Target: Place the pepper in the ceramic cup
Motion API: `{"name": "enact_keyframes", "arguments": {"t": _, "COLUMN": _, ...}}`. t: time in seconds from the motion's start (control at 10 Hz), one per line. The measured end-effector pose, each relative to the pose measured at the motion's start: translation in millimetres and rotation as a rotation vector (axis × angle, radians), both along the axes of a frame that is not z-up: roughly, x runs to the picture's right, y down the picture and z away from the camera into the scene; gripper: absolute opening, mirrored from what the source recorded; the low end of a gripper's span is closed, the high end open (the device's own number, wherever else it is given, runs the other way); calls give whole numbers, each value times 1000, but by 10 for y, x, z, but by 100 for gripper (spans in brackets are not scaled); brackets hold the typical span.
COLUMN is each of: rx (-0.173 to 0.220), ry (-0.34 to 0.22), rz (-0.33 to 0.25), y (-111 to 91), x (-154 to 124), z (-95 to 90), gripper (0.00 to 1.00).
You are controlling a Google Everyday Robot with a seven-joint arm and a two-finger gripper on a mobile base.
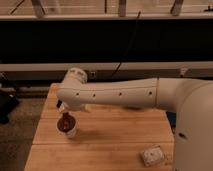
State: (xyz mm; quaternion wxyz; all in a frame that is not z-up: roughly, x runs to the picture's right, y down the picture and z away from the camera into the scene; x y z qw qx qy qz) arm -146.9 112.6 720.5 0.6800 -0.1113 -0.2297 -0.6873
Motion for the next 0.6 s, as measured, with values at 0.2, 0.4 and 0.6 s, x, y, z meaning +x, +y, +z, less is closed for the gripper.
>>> {"name": "enact_keyframes", "arguments": {"t": 0.2, "rx": 0, "ry": -1, "rz": 0, "y": 18, "x": -2, "z": -68, "gripper": 57}}
{"name": "enact_keyframes", "arguments": {"t": 0.4, "rx": 6, "ry": 3, "rz": 11, "y": 3, "x": 13, "z": -99, "gripper": 45}}
{"name": "enact_keyframes", "arguments": {"t": 0.6, "rx": 5, "ry": 1, "rz": 10, "y": -82, "x": 19, "z": -60, "gripper": 53}}
